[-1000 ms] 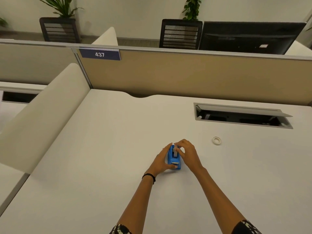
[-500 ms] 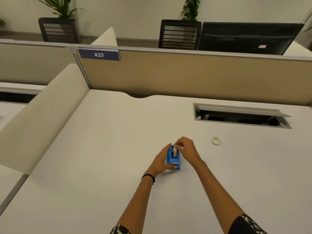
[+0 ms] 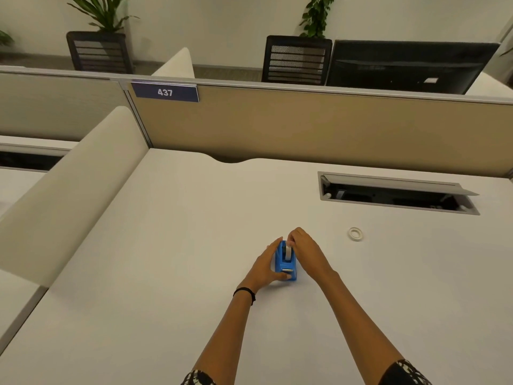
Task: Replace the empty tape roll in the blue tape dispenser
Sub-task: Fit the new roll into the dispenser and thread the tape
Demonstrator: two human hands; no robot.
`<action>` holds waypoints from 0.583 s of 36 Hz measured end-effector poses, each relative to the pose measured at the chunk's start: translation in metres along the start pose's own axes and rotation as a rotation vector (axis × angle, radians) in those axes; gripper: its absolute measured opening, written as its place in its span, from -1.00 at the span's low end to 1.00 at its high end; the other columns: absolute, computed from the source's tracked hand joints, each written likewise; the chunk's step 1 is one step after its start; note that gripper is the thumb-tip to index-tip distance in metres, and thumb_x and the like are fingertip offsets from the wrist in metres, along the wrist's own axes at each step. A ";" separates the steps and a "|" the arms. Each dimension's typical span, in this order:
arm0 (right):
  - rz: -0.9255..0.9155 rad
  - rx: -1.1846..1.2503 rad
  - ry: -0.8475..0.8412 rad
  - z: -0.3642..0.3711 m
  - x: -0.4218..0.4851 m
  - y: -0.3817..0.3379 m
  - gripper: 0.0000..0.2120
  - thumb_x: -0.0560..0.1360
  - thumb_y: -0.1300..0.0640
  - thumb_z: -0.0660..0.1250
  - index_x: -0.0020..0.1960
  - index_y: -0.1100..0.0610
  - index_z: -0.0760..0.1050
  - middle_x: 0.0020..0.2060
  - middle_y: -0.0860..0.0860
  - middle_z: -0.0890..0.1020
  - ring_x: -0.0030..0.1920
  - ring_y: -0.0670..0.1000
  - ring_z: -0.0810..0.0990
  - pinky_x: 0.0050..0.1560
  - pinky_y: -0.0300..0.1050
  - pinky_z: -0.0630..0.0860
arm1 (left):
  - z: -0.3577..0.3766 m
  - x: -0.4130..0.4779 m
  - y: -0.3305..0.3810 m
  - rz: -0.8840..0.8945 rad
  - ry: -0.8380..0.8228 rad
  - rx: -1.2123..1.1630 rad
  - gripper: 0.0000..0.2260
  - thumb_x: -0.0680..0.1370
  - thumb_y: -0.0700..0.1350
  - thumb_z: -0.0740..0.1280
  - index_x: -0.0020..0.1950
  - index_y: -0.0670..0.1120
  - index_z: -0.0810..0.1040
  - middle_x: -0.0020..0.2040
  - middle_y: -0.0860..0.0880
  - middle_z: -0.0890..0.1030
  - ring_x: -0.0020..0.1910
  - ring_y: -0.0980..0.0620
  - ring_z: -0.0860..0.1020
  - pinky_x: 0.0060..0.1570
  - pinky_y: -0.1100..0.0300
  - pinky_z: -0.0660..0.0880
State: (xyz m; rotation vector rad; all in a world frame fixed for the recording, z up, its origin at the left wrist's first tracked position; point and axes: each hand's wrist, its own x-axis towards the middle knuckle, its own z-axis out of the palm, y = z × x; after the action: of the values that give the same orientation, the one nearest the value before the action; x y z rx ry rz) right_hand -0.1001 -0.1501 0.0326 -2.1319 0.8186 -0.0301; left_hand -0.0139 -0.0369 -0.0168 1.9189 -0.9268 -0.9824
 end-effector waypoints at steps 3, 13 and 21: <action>0.031 0.023 -0.003 0.000 0.000 0.002 -0.91 0.57 0.22 0.12 -0.03 0.11 0.20 -0.04 0.04 0.33 -0.12 -0.02 0.32 -0.09 -0.31 0.26 | 0.000 0.001 -0.001 -0.002 0.002 0.004 -0.15 0.36 -0.07 0.51 0.48 0.06 0.04 0.49 0.04 0.20 0.43 0.06 0.21 0.25 0.32 0.12; 0.013 -0.002 0.044 0.001 0.003 0.008 -0.67 0.57 0.21 0.13 0.26 0.39 0.30 0.23 0.26 0.44 0.03 -0.02 0.32 0.05 -0.20 0.34 | 0.002 0.001 -0.002 -0.003 0.005 0.008 -0.16 0.36 -0.08 0.51 0.48 0.04 0.05 0.49 0.02 0.21 0.43 0.03 0.23 0.25 0.30 0.14; -0.060 -0.018 0.129 -0.004 0.008 -0.004 -0.81 0.54 0.18 0.20 0.06 0.29 0.44 0.05 0.25 0.56 -0.04 0.11 0.51 0.07 -0.10 0.46 | 0.002 0.002 -0.002 0.004 0.004 0.018 -0.16 0.37 -0.07 0.50 0.48 0.07 0.04 0.49 0.00 0.20 0.43 0.00 0.22 0.35 0.15 0.19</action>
State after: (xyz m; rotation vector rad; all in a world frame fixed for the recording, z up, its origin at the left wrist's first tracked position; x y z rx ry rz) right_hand -0.0924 -0.1559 0.0365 -2.1883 0.8315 -0.1941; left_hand -0.0145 -0.0387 -0.0200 1.9326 -0.9393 -0.9708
